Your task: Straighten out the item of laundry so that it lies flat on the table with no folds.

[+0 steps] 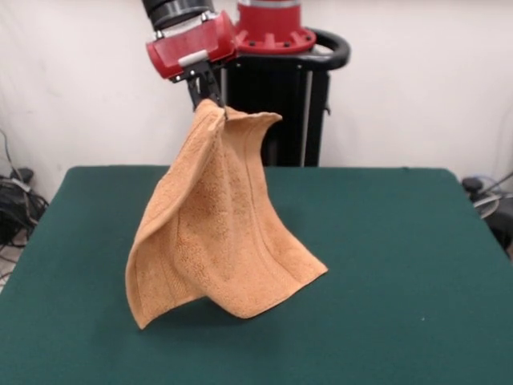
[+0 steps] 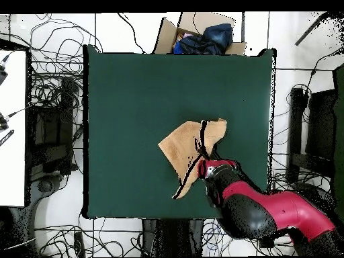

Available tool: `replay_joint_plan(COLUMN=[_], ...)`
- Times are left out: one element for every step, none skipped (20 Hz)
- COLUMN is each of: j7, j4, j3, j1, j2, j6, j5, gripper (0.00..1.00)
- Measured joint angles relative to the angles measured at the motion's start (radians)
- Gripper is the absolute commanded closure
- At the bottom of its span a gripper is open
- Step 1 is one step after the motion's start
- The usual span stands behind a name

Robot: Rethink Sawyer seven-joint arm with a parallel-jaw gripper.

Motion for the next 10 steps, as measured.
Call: replay_joint_plan(j7=[0.000, 0.000, 0.000, 0.000, 0.000, 0.000, 0.000, 0.000, 0.000, 0.000], j4=[0.001, 0.001, 0.001, 0.001, 0.001, 0.001, 0.001, 0.001, 0.001, 0.001], j3=[0.014, 0.025, 0.031, 0.038, 0.039, 0.039, 0.039, 0.038, 0.039, 0.039], j1=[-0.016, -0.031, -0.047, -0.063, -0.076, -0.085, -0.100, -0.109, -0.116, -0.125], j2=[0.011, 0.023, 0.038, 0.054, 0.067, 0.077, 0.097, 0.110, 0.119, 0.135], j6=[0.000, -0.001, -0.002, -0.004, -0.008, -0.010, -0.016, -0.021, -0.024, -0.030], j5=[0.000, 0.000, -0.004, -0.007, -0.013, -0.020, -0.035, -0.047, -0.057, -0.077], gripper=[1.00, 1.00, 1.00, 1.00, 1.00, 1.00, 1.00, 1.00, 1.00, 1.00])
